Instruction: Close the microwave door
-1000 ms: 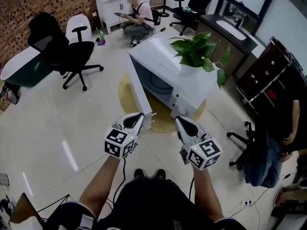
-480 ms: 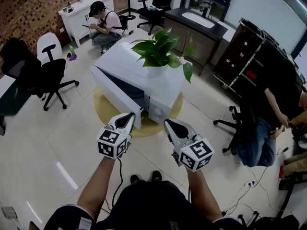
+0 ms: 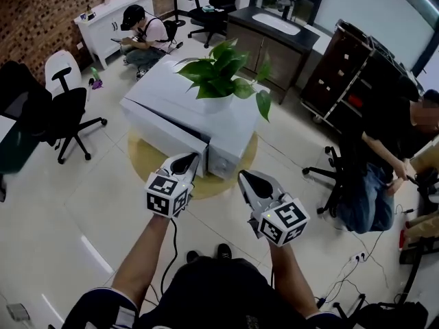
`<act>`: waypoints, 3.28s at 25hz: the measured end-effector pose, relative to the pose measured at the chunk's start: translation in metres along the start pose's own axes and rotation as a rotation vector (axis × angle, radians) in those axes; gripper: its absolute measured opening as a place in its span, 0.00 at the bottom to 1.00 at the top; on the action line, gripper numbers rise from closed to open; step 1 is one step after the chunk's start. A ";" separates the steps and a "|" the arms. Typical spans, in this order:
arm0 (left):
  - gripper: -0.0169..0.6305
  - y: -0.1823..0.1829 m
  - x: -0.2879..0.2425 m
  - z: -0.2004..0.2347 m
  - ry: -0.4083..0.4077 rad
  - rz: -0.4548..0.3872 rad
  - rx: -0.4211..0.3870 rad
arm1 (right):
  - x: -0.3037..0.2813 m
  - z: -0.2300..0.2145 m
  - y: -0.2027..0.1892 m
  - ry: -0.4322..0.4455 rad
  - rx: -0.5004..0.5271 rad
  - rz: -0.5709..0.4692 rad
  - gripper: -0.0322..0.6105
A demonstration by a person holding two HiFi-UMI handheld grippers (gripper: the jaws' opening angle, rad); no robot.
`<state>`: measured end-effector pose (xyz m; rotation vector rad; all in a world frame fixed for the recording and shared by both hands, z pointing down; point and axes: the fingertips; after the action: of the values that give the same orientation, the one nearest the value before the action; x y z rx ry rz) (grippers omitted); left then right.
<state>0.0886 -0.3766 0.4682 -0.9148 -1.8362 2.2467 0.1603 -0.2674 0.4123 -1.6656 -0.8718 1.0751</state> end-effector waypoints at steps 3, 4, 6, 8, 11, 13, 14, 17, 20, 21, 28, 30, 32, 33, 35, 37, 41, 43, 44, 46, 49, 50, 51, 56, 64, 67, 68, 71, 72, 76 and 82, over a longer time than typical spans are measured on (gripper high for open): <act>0.04 0.004 -0.009 0.001 -0.007 -0.001 -0.001 | -0.001 -0.006 0.001 -0.010 -0.005 0.001 0.05; 0.04 0.005 -0.012 0.001 -0.010 -0.001 -0.002 | -0.001 -0.007 0.001 -0.013 -0.008 0.001 0.05; 0.05 0.006 -0.013 0.000 -0.021 -0.005 -0.003 | -0.002 -0.010 0.001 -0.017 -0.011 0.001 0.05; 0.05 0.007 -0.013 0.000 -0.033 -0.016 0.001 | -0.004 -0.012 0.002 -0.017 -0.012 0.004 0.05; 0.05 0.007 -0.014 0.000 -0.038 -0.020 0.003 | -0.009 -0.014 0.000 -0.013 -0.014 0.014 0.05; 0.05 0.007 -0.015 0.000 -0.039 -0.022 0.005 | -0.012 -0.015 -0.001 -0.010 -0.014 0.019 0.05; 0.05 0.007 -0.015 0.000 -0.040 -0.023 0.006 | -0.013 -0.015 -0.001 -0.008 -0.013 0.021 0.05; 0.05 0.009 -0.018 0.001 -0.036 -0.023 0.007 | -0.016 -0.015 0.002 -0.004 -0.008 0.022 0.05; 0.04 0.013 -0.029 0.003 -0.024 -0.010 0.004 | -0.015 -0.016 0.003 -0.006 -0.005 0.022 0.05; 0.05 0.013 -0.032 0.003 -0.024 -0.003 0.001 | -0.014 -0.017 0.003 -0.009 -0.004 0.021 0.05; 0.04 0.015 -0.031 0.001 -0.017 0.007 0.002 | -0.012 -0.012 0.004 0.002 0.003 0.015 0.05; 0.04 0.018 -0.028 -0.005 -0.026 -0.001 -0.002 | -0.011 -0.010 0.004 0.007 0.004 0.014 0.05; 0.05 0.019 -0.023 -0.010 -0.033 -0.009 -0.002 | -0.011 -0.009 0.005 0.011 0.006 0.009 0.05; 0.05 0.018 -0.019 -0.013 -0.035 -0.012 0.002 | -0.011 -0.008 0.005 0.014 0.006 0.008 0.05; 0.04 0.013 -0.008 -0.022 -0.042 -0.015 0.021 | -0.011 -0.003 0.003 0.025 0.005 0.009 0.05; 0.04 0.010 0.006 -0.029 -0.047 -0.029 0.050 | -0.014 0.003 0.003 0.042 0.010 0.009 0.05; 0.05 0.023 0.031 -0.035 -0.048 -0.077 0.056 | -0.021 0.012 0.015 0.071 0.047 -0.014 0.05; 0.05 0.030 0.043 -0.037 -0.040 -0.101 0.059 | -0.026 0.019 0.019 0.090 0.053 -0.028 0.05; 0.05 0.033 0.049 -0.039 -0.036 -0.112 0.059 | -0.028 0.023 0.020 0.100 0.056 -0.030 0.05; 0.05 0.040 0.060 -0.042 -0.029 -0.131 0.052 | -0.032 0.031 0.022 0.120 0.066 -0.033 0.05; 0.04 0.047 0.075 -0.043 -0.016 -0.154 0.040 | -0.036 0.042 0.030 0.143 0.086 -0.044 0.05; 0.04 0.048 0.079 -0.043 -0.013 -0.158 0.039 | -0.036 0.046 0.032 0.150 0.094 -0.048 0.05; 0.04 0.048 0.083 -0.043 -0.009 -0.161 0.038 | -0.037 0.049 0.035 0.155 0.102 -0.051 0.05; 0.05 0.048 0.096 -0.041 0.008 -0.171 0.038 | -0.040 0.063 0.043 0.178 0.141 -0.051 0.05; 0.05 0.047 0.105 -0.042 0.024 -0.179 0.037 | -0.040 0.072 0.045 0.192 0.160 -0.051 0.05; 0.05 0.045 0.105 -0.043 0.024 -0.176 0.037 | -0.040 0.072 0.046 0.189 0.164 -0.052 0.05; 0.04 0.044 0.105 -0.044 0.024 -0.175 0.037 | -0.040 0.072 0.046 0.189 0.166 -0.051 0.05; 0.05 0.044 0.107 -0.045 0.022 -0.174 0.037 | -0.040 0.074 0.046 0.189 0.169 -0.049 0.05; 0.04 0.045 0.107 -0.046 0.022 -0.174 0.037 | -0.040 0.074 0.046 0.189 0.171 -0.049 0.05; 0.05 0.043 0.109 -0.049 0.022 -0.174 0.037 | -0.039 0.077 0.046 0.193 0.174 -0.047 0.05; 0.04 0.041 0.112 -0.048 0.029 -0.171 0.042 | -0.040 0.081 0.046 0.206 0.180 -0.048 0.05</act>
<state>0.0333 -0.2972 0.3829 -0.7477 -1.7748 2.1496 0.0742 -0.2907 0.3644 -1.5649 -0.6587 0.9038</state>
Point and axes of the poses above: the fingertips, and each gripper's own axes: x backward along the fingers, z to its left, y out of its top, and after that the axes turned 6 degrees about z, right-handed
